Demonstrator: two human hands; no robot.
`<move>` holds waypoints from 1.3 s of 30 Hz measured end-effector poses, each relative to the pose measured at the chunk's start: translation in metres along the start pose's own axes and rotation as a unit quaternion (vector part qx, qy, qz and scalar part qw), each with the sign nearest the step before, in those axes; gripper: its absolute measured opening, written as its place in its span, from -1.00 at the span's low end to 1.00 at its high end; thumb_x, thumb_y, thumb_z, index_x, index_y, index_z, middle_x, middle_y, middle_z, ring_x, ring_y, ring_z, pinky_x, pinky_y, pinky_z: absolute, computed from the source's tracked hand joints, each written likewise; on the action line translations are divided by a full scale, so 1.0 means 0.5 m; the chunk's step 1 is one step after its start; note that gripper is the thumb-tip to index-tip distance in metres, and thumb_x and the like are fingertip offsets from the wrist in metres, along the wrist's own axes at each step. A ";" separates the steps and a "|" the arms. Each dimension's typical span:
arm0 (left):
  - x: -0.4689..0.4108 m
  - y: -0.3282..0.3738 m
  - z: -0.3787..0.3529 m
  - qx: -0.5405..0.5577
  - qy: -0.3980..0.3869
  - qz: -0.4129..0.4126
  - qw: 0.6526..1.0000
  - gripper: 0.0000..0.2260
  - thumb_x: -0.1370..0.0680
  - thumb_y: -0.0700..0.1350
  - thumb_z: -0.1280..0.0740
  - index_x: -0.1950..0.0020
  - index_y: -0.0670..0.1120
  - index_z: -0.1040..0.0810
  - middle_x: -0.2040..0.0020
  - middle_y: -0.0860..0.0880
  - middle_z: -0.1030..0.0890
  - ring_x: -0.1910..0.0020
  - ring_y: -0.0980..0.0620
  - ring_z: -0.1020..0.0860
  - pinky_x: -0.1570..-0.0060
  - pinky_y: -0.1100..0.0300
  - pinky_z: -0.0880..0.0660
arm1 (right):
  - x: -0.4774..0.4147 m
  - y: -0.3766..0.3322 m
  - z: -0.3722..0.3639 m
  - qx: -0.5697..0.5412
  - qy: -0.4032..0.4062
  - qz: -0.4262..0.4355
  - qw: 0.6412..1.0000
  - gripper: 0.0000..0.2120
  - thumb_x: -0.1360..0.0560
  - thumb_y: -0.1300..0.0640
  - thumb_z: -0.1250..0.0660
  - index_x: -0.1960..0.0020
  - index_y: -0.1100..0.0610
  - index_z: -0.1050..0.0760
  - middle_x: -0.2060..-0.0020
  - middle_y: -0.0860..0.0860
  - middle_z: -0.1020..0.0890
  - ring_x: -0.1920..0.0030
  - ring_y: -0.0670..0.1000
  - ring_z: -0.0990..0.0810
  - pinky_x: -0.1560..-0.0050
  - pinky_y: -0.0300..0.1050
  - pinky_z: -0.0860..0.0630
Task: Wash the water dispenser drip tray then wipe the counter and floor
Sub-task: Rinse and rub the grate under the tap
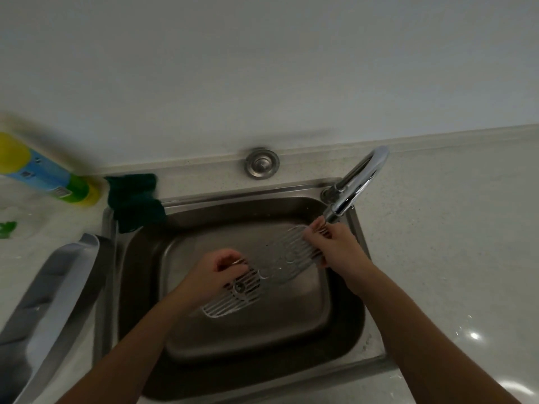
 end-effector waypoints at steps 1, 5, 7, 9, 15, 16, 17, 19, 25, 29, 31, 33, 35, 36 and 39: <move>0.007 -0.007 0.007 0.021 0.006 0.011 1.000 -0.76 -0.59 -0.13 -0.44 0.03 0.27 -0.68 0.04 0.06 -0.76 0.10 0.06 -0.74 0.20 0.23 -0.63 | 0.004 0.005 0.010 -0.018 0.018 -0.011 1.000 -0.89 -0.63 0.03 -0.34 -0.01 0.05 -0.58 0.07 0.12 -0.70 0.10 0.13 -0.71 0.11 0.08 -0.66; 0.023 -0.025 0.024 0.124 0.056 0.053 0.989 -0.87 -0.57 -0.07 -0.43 0.00 0.16 -0.71 0.03 -0.03 -0.77 0.10 0.00 -0.75 0.22 0.24 -0.64 | 0.017 0.020 0.062 -0.104 0.087 -0.051 0.989 -0.86 -0.64 0.04 -0.33 0.07 0.04 -0.56 0.26 -0.03 -0.70 0.29 -0.07 -0.69 0.35 -0.22 -0.55; 0.025 -0.027 0.020 0.175 0.077 0.081 0.978 -0.90 -0.56 -0.02 -0.41 0.01 0.10 -0.73 0.02 -0.07 -0.76 0.08 -0.05 -0.74 0.24 0.20 -0.65 | 0.023 0.025 0.083 -0.131 0.099 -0.069 0.984 -0.84 -0.64 0.03 -0.32 0.06 0.07 -0.56 0.29 -0.05 -0.69 0.32 -0.08 -0.68 0.36 -0.22 -0.52; 0.020 -0.028 0.011 0.201 0.094 0.102 0.970 -0.86 -0.62 -0.07 -0.37 0.02 0.03 -0.74 0.05 -0.13 -0.76 0.14 -0.07 -0.74 0.31 0.16 -0.64 | 0.030 0.031 0.102 -0.143 0.109 -0.075 0.981 -0.83 -0.65 0.02 -0.31 0.05 0.09 -0.55 0.30 -0.03 -0.67 0.34 -0.08 -0.66 0.35 -0.17 -0.51; 0.005 -0.009 -0.006 0.087 0.109 0.071 0.988 -0.80 -0.70 0.03 -0.25 0.01 0.10 -0.65 0.44 0.01 -0.59 0.54 0.13 -0.48 0.58 0.27 -0.39 | 0.057 0.035 0.135 -0.045 0.139 -0.053 0.988 -0.78 -0.67 -0.04 -0.25 -0.04 0.10 -0.52 0.15 0.07 -0.71 0.26 0.00 -0.75 0.28 -0.14 -0.63; 0.004 -0.007 -0.005 0.086 0.116 0.067 0.987 -0.79 -0.70 0.03 -0.24 0.03 0.13 -0.65 0.44 0.04 -0.56 0.53 0.15 -0.44 0.57 0.29 -0.36 | 0.060 0.035 0.138 -0.004 0.140 -0.048 0.989 -0.77 -0.69 -0.06 -0.21 -0.04 0.08 -0.51 0.16 0.07 -0.70 0.26 0.02 -0.75 0.31 -0.16 -0.63; 0.005 -0.007 -0.005 0.095 0.120 0.062 0.986 -0.78 -0.70 0.02 -0.24 0.04 0.12 -0.65 0.43 0.03 -0.55 0.51 0.15 -0.45 0.55 0.29 -0.37 | 0.062 0.035 0.139 0.033 0.142 -0.045 0.988 -0.75 -0.70 -0.07 -0.17 -0.03 0.07 -0.50 0.16 0.08 -0.69 0.28 0.04 -0.74 0.34 -0.20 -0.62; 0.006 -0.006 -0.006 0.123 0.121 0.059 0.983 -0.76 -0.71 -0.01 -0.21 0.04 0.07 -0.64 0.36 -0.02 -0.61 0.44 0.08 -0.53 0.46 0.25 -0.46 | 0.065 0.038 0.140 0.061 0.151 -0.038 0.986 -0.70 -0.72 -0.08 -0.11 -0.02 0.07 -0.51 0.16 0.09 -0.65 0.29 0.02 -0.67 0.39 -0.28 -0.54; 0.009 -0.021 -0.022 0.310 0.142 0.109 0.934 -0.76 -0.72 -0.15 -0.20 -0.15 -0.22 -0.63 0.02 -0.25 -0.75 0.10 -0.12 -0.74 0.18 0.13 -0.69 | 0.079 0.053 0.125 -0.176 0.096 -0.026 0.979 -0.82 -0.70 0.16 -0.20 -0.15 0.07 -0.57 -0.10 0.11 -0.63 -0.07 0.16 -0.68 -0.07 0.01 -0.64; 0.019 -0.026 -0.012 0.382 0.177 0.093 0.902 -0.77 -0.67 -0.34 -0.20 -0.14 -0.23 -0.65 -0.08 -0.18 -0.75 0.02 -0.06 -0.74 0.02 0.08 -0.71 | 0.088 0.048 0.120 -0.233 0.044 0.020 0.971 -0.52 -0.50 0.38 -0.38 -0.30 -0.05 -0.55 -0.23 0.01 -0.66 -0.17 0.10 -0.71 -0.08 0.03 -0.69; 0.024 -0.025 -0.007 0.381 0.181 0.084 0.903 -0.73 -0.67 -0.37 -0.19 -0.14 -0.16 -0.65 -0.05 -0.15 -0.76 0.05 -0.04 -0.75 0.03 0.09 -0.70 | 0.087 0.046 0.117 -0.259 0.041 0.027 0.964 -0.46 -0.42 0.29 -0.48 -0.35 -0.06 -0.53 -0.24 0.01 -0.68 -0.19 0.13 -0.71 -0.08 0.05 -0.69; 0.030 -0.026 -0.002 0.381 0.178 0.080 0.904 -0.71 -0.67 -0.36 -0.19 -0.22 -0.12 -0.63 -0.06 -0.15 -0.75 0.01 -0.09 -0.73 0.02 0.08 -0.71 | 0.084 0.043 0.116 -0.283 0.052 0.027 0.957 -0.43 -0.38 0.20 -0.49 -0.36 -0.04 -0.53 -0.22 0.07 -0.69 -0.19 0.15 -0.71 -0.09 0.05 -0.69; 0.034 -0.033 0.006 0.392 0.179 0.082 0.899 -0.68 -0.68 -0.34 -0.18 -0.30 -0.08 -0.61 -0.10 -0.14 -0.74 -0.05 -0.11 -0.72 -0.01 0.07 -0.70 | 0.079 0.040 0.114 -0.300 0.052 0.032 0.952 -0.49 -0.41 0.21 -0.46 -0.35 0.00 -0.55 -0.20 0.12 -0.70 -0.19 0.17 -0.71 -0.08 0.02 -0.69; 0.036 -0.036 0.009 0.399 0.179 0.086 0.895 -0.67 -0.68 -0.33 -0.18 -0.32 -0.07 -0.61 -0.12 -0.14 -0.74 -0.06 -0.10 -0.72 -0.01 0.07 -0.70 | 0.076 0.038 0.112 -0.306 0.050 0.037 0.950 -0.55 -0.46 0.25 -0.43 -0.34 0.03 -0.57 -0.20 0.14 -0.70 -0.20 0.18 -0.70 -0.09 0.00 -0.68; 0.045 -0.049 0.017 0.422 0.186 0.099 0.882 -0.69 -0.69 -0.30 -0.17 -0.33 -0.10 -0.61 -0.20 -0.17 -0.71 -0.14 -0.11 -0.71 -0.04 0.08 -0.69 | 0.058 0.036 0.094 -0.322 0.041 0.037 0.945 -0.62 -0.57 0.36 -0.31 -0.29 0.06 -0.62 -0.19 0.15 -0.71 -0.22 0.17 -0.70 -0.09 -0.03 -0.67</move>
Point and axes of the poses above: each hand's wrist, its own x-axis away from the middle knuckle, its own z-axis out of the back of the hand, y = z × x, the point moved 4 cm from there along -x, towards the middle knuckle
